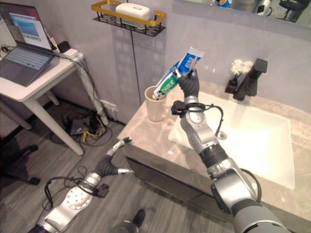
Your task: Put brush and paste in cup on sink, flatten towel.
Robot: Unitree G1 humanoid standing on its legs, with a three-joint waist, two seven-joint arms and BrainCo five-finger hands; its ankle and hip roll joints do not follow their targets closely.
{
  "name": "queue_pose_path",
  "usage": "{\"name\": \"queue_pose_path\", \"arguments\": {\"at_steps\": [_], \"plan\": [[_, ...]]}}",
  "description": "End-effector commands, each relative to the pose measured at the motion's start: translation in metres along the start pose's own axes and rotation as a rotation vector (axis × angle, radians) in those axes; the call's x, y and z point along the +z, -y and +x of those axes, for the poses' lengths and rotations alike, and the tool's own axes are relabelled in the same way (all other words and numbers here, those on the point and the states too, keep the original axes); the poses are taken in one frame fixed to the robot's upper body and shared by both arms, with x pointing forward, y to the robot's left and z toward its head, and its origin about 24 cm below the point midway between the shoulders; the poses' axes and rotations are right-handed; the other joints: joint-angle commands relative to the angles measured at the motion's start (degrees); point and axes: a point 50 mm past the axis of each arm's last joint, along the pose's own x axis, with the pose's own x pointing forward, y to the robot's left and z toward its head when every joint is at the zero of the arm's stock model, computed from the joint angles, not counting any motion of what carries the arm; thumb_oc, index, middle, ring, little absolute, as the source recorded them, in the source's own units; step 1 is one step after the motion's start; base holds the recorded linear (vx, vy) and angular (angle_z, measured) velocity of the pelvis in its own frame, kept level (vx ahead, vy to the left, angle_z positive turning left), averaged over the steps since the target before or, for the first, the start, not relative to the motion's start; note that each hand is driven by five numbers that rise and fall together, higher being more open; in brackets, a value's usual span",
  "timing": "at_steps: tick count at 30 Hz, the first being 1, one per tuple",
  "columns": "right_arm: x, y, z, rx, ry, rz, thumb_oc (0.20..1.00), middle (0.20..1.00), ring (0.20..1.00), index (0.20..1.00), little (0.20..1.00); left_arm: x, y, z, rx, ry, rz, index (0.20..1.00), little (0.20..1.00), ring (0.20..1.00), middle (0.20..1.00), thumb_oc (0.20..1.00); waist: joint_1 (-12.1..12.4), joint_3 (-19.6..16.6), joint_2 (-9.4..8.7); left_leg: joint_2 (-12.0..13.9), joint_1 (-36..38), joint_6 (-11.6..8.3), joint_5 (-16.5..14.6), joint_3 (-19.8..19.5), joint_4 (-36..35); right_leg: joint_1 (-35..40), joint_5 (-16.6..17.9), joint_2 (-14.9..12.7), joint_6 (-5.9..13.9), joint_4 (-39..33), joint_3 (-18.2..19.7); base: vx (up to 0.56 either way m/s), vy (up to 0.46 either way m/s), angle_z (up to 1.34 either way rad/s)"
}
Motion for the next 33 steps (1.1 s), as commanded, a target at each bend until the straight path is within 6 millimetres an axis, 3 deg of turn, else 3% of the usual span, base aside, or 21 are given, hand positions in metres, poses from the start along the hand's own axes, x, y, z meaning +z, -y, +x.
{"name": "queue_pose_path", "arguments": {"at_steps": [1,33], "plan": [[0.0441,-0.0162,0.0197,0.070,0.173,-0.036,0.200,0.200,0.200,0.200,0.200,-0.0176,-0.0023,-0.0182,-0.018,-0.101,0.005,1.000,1.000,1.000,1.000,1.000,-0.09,-1.49,-2.93,-1.79,1.49,2.51,-8.67,1.99,0.70,-2.42,-2.44,-3.13,1.24,1.57,3.18,0.00,0.000,0.00],[0.0341,-0.0121,0.0203,0.051,0.133,-0.087,0.200,0.200,0.200,0.200,0.200,-0.0204,-0.0009,-0.0208,-0.030,-0.123,-0.002,1.000,1.000,1.000,1.000,1.000,0.99,-0.68,-3.60,-2.10,0.54,2.64,-8.54,1.18,0.88,-3.33,-2.62,-3.38,1.35,2.08,3.14,0.00,0.000,0.00]]}}
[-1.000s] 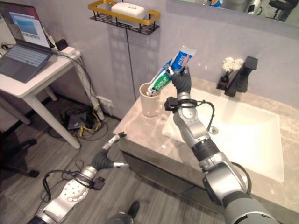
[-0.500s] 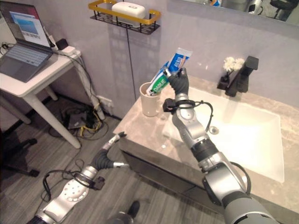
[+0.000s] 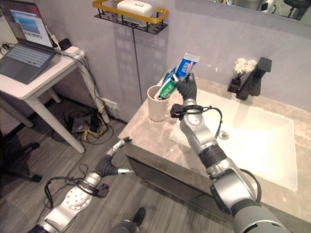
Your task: Put brush and paste in cup on sink, flatten towel.
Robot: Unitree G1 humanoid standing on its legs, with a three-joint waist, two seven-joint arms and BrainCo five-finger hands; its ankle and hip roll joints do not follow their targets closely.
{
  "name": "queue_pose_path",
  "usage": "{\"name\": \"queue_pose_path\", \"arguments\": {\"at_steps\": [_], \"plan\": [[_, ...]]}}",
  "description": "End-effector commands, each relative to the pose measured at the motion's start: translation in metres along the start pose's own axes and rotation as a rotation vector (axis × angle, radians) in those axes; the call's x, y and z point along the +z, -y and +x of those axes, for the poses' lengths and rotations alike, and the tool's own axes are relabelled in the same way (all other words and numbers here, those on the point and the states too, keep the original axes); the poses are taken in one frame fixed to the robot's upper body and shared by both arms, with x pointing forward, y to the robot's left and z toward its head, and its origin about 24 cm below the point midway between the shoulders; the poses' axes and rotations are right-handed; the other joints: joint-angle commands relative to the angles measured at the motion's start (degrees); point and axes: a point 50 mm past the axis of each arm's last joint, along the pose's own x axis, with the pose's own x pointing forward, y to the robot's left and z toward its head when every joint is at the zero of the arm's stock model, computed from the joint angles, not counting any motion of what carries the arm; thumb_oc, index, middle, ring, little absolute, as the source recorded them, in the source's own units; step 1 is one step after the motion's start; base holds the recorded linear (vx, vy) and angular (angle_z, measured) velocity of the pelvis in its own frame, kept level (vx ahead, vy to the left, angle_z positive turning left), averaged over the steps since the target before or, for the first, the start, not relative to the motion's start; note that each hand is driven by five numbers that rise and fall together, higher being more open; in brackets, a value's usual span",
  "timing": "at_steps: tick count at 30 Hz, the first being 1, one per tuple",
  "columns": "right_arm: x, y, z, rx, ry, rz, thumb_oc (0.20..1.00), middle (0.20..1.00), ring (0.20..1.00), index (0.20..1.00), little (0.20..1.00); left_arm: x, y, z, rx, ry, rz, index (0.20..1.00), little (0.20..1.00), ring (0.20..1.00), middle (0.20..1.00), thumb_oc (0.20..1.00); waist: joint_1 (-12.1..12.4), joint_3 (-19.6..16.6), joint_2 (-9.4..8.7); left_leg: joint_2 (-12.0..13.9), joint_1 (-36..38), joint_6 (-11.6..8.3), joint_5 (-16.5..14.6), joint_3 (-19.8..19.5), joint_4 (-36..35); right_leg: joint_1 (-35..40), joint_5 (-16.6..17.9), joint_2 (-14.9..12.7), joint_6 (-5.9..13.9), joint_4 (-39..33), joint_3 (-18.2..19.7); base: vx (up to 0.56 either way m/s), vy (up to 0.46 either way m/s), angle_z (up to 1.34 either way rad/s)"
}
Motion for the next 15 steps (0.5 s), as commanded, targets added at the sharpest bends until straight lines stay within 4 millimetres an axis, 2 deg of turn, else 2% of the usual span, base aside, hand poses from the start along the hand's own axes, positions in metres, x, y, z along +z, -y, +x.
{"name": "queue_pose_path", "arguments": {"at_steps": [1,3,4,5,15], "plan": [[0.0464,-0.0100,0.0198,0.043,0.175,-0.025,0.200,0.200,0.200,0.200,0.200,-0.0215,-0.0018,-0.0193,-0.028,-0.131,0.004,1.000,1.000,1.000,1.000,1.000,0.64,-0.67,-3.58,-2.11,1.58,2.64,-8.55,1.47,0.87,-2.49,-2.61,-3.50,1.34,2.08,3.31,0.00,0.000,0.00],[0.0461,-0.0105,0.0200,0.043,0.173,-0.026,0.225,0.225,0.225,0.225,0.225,-0.0214,-0.0022,-0.0190,-0.027,-0.131,0.004,1.000,1.000,1.000,1.000,1.000,0.63,-0.64,-3.59,-2.13,1.53,2.63,-8.54,1.44,0.88,-2.56,-2.64,-3.50,1.33,2.11,3.32,0.00,0.000,0.00],[0.0461,-0.0107,0.0202,0.044,0.172,-0.028,0.341,0.341,0.341,0.341,0.341,-0.0215,-0.0021,-0.0191,-0.027,-0.131,0.004,1.000,1.000,1.000,1.000,1.000,0.64,-0.57,-3.58,-2.15,1.50,2.63,-8.52,1.41,0.90,-2.58,-2.66,-3.51,1.32,2.14,3.32,0.00,0.000,0.00],[0.0457,-0.0110,0.0201,0.045,0.170,-0.031,1.000,1.000,1.000,1.000,1.000,-0.0218,-0.0023,-0.0194,-0.026,-0.133,0.005,1.000,1.000,1.000,1.000,1.000,0.64,-0.56,-3.58,-2.14,1.49,2.63,-8.51,1.35,0.88,-2.59,-2.68,-3.51,1.31,2.10,3.35,0.00,0.000,0.00],[0.0423,-0.0136,0.0204,0.050,0.157,-0.034,1.000,1.000,1.000,1.000,1.000,-0.0221,-0.0019,-0.0198,-0.028,-0.135,0.004,1.000,1.000,1.000,1.000,1.000,0.51,-0.58,-3.61,-2.18,1.53,2.59,-8.54,1.23,0.88,-2.52,-2.79,-3.45,1.10,2.29,3.20,0.00,0.000,0.00]]}}
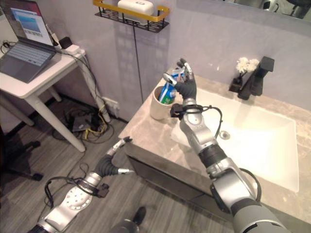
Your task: Put brush and paste in cup on sink, flatten towel.
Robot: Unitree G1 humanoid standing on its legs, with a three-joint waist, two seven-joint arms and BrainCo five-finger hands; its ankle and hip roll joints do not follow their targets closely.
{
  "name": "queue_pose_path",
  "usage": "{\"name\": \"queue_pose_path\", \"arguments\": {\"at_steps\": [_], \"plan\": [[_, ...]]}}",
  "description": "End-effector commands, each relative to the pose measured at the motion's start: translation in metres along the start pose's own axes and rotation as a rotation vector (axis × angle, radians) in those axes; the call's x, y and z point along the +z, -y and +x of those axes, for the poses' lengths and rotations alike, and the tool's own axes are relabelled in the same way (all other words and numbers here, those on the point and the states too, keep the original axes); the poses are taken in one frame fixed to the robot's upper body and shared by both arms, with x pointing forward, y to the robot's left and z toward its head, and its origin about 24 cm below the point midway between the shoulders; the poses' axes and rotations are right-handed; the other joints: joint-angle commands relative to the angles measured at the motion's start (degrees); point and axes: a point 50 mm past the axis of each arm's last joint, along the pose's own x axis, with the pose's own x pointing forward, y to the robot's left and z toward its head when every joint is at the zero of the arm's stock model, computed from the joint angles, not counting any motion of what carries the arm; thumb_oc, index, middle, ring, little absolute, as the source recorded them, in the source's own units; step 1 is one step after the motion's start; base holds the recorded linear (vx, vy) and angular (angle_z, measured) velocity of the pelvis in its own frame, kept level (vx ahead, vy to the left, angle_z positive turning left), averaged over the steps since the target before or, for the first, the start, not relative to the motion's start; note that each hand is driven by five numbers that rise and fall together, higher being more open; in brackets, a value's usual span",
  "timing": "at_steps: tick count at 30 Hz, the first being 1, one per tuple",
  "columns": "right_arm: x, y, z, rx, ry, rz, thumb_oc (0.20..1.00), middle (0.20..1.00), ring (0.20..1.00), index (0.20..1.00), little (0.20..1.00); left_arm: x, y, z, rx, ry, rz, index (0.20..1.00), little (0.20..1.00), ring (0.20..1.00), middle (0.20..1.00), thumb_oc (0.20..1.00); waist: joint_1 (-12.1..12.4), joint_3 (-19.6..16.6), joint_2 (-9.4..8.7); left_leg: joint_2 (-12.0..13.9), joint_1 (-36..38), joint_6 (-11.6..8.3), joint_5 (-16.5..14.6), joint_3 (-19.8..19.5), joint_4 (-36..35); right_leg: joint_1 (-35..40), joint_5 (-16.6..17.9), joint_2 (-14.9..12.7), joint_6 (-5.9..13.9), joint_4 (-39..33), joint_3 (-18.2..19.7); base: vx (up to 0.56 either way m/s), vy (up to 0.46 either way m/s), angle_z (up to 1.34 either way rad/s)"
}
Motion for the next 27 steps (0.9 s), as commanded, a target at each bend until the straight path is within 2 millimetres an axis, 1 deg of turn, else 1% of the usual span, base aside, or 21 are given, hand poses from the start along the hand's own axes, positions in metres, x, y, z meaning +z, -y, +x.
{"name": "queue_pose_path", "arguments": {"at_steps": [1,27], "plan": [[0.0395,-0.0119,0.0183,0.044,0.151,-0.022,1.000,1.000,1.000,1.000,1.000,-0.0231,-0.0023,-0.0203,-0.025,-0.141,0.006,1.000,1.000,1.000,1.000,1.000,0.26,-0.59,-3.54,-2.18,1.93,2.58,-8.60,1.33,0.84,-2.21,-2.81,-3.51,1.07,2.32,3.21,0.00,0.000,0.00],[0.0407,-0.0142,0.0167,0.047,0.157,0.005,1.000,1.000,1.000,1.000,1.000,-0.0237,-0.0019,-0.0205,-0.026,-0.144,0.004,1.000,1.000,1.000,1.000,1.000,-0.43,-0.73,-3.28,-2.15,2.58,2.65,-8.83,1.58,0.82,-1.83,-2.77,-3.55,1.00,2.31,3.35,0.00,0.000,0.00]]}}
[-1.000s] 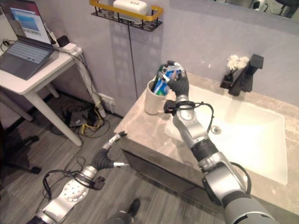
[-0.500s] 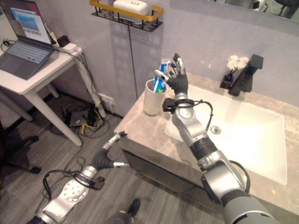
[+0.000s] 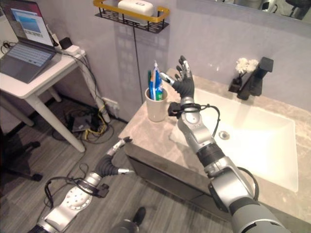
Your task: Put brush and paste in cup on sink, flatten towel.
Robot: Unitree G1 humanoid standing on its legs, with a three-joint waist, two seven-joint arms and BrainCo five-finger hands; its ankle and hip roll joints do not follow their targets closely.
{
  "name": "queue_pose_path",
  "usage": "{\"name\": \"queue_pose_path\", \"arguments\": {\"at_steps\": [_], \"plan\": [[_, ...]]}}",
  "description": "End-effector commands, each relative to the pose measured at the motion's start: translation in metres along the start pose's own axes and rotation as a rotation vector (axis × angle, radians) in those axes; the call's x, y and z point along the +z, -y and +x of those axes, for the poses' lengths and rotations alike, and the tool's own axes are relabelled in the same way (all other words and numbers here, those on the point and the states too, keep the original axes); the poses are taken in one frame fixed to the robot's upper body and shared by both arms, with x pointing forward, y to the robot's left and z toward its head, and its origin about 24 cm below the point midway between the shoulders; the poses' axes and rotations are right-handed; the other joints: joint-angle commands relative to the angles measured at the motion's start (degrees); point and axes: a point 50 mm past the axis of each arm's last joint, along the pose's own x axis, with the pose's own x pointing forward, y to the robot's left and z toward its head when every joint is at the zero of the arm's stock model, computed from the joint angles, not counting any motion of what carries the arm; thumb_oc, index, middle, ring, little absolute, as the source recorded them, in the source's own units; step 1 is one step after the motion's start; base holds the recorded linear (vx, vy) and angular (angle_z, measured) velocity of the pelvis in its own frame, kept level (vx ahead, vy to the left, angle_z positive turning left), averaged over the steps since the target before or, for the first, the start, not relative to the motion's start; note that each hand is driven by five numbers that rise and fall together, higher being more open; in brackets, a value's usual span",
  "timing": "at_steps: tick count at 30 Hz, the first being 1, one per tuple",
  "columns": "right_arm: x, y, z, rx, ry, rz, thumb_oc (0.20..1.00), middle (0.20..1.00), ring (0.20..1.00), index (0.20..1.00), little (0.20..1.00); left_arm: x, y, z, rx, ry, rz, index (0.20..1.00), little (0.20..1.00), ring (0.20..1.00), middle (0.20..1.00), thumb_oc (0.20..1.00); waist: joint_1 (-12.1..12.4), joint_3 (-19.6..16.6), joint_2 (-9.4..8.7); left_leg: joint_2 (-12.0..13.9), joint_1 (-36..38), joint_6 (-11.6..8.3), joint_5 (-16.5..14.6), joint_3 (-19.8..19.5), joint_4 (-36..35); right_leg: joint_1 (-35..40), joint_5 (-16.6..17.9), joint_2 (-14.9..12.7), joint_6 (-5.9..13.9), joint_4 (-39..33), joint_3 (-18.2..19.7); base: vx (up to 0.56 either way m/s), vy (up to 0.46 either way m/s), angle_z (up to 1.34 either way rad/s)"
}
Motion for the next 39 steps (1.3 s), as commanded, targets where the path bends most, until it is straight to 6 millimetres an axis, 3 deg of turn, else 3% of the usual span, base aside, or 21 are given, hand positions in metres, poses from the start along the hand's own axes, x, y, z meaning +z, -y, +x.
{"name": "queue_pose_path", "arguments": {"at_steps": [1,6,10,17,24,27,29,32,37,39], "plan": [[0.040,-0.009,0.016,0.039,0.155,-0.011,1.000,1.000,1.000,1.000,1.000,-0.023,-0.002,-0.020,-0.023,-0.140,0.003,1.000,1.000,1.000,1.000,1.000,-0.32,-0.72,-3.25,-2.16,2.38,2.65,-8.88,1.63,0.82,-2.05,-2.76,-3.58,1.00,2.33,3.41,0.00,0.000,0.00],[0.041,-0.009,0.017,0.037,0.159,-0.006,1.000,1.000,1.000,1.000,1.000,-0.024,-0.002,-0.021,-0.021,-0.146,-0.003,1.000,1.000,1.000,1.000,1.000,-0.38,-0.79,-3.13,-2.14,2.45,2.65,-8.84,1.81,0.80,-1.99,-2.75,-3.53,0.98,2.29,3.42,0.00,0.000,0.00],[0.060,-0.006,0.010,0.014,0.255,0.055,1.000,1.000,1.000,1.000,1.000,-0.024,-0.003,-0.017,0.001,-0.137,0.008,1.000,1.000,1.000,1.000,1.000,-0.55,-0.88,-2.72,-2.04,2.57,2.65,-8.89,1.75,0.76,-1.88,-2.93,-3.58,1.14,2.45,3.41,-0.02,-0.012,0.00],[0.074,0.022,-0.013,-0.036,0.382,0.026,1.000,1.000,1.000,1.000,1.000,-0.021,-0.010,-0.018,0.072,-0.113,0.031,1.000,1.000,1.000,1.000,1.000,-1.63,-1.91,-1.33,-1.62,3.84,2.66,-9.48,2.73,0.87,-1.08,-3.30,-3.85,1.21,2.73,3.67,0.00,0.000,0.00],[0.065,0.049,-0.039,-0.097,0.387,0.049,1.000,1.000,1.000,1.000,1.000,-0.019,-0.030,-0.023,0.218,-0.105,0.046,1.000,1.000,1.000,1.000,1.000,-3.14,-3.00,0.29,-1.31,5.24,2.47,-9.94,4.13,0.98,-0.09,-3.74,-3.87,0.98,2.65,3.94,-0.02,-0.013,-0.07],[0.057,0.076,-0.064,-0.163,0.381,0.022,1.000,1.000,1.000,1.000,1.000,-0.009,-0.057,-0.033,0.425,-0.065,0.028,1.000,1.000,1.000,1.000,1.000,-4.72,-3.73,1.29,-0.84,6.39,2.18,-10.40,5.25,1.04,0.63,-4.07,-3.40,0.57,2.29,4.56,-0.02,-0.021,-0.10],[0.057,0.076,-0.064,-0.162,0.379,0.023,1.000,1.000,1.000,1.000,1.000,-0.009,-0.057,-0.034,0.425,-0.067,0.028,1.000,1.000,1.000,1.000,1.000,-4.71,-3.78,1.29,-0.80,6.46,2.17,-10.43,5.30,1.03,0.66,-4.07,-3.37,0.55,2.29,4.63,0.00,-0.002,-0.11],[0.049,0.096,-0.085,-0.214,0.354,-0.004,1.000,1.000,1.000,1.000,1.000,-0.001,-0.073,-0.040,0.594,-0.022,-0.014,1.000,1.000,1.000,1.000,1.000,-6.16,-3.81,1.69,-0.51,7.30,2.32,-10.95,6.27,1.24,0.58,-4.20,-3.08,0.39,2.53,6.03,0.01,0.011,-0.18],[0.042,0.111,-0.105,-0.265,0.331,-0.039,1.000,1.000,1.000,1.000,1.000,0.012,-0.086,-0.043,0.680,0.038,-0.008,1.000,1.000,1.000,1.000,1.000,-7.46,-3.92,1.64,-0.49,8.11,2.78,-11.61,7.33,1.23,0.62,-4.19,-3.11,0.67,2.88,7.09,0.03,0.043,-0.32],[0.036,0.124,-0.121,-0.323,0.309,-0.072,1.000,1.000,1.000,1.000,1.000,0.020,-0.097,-0.042,0.736,0.083,0.019,1.000,1.000,1.000,1.000,1.000,-9.23,-4.20,1.48,-0.94,8.82,3.40,-12.38,7.92,1.34,0.32,-4.16,-3.91,1.33,4.11,8.16,0.04,0.109,-0.22]]}}
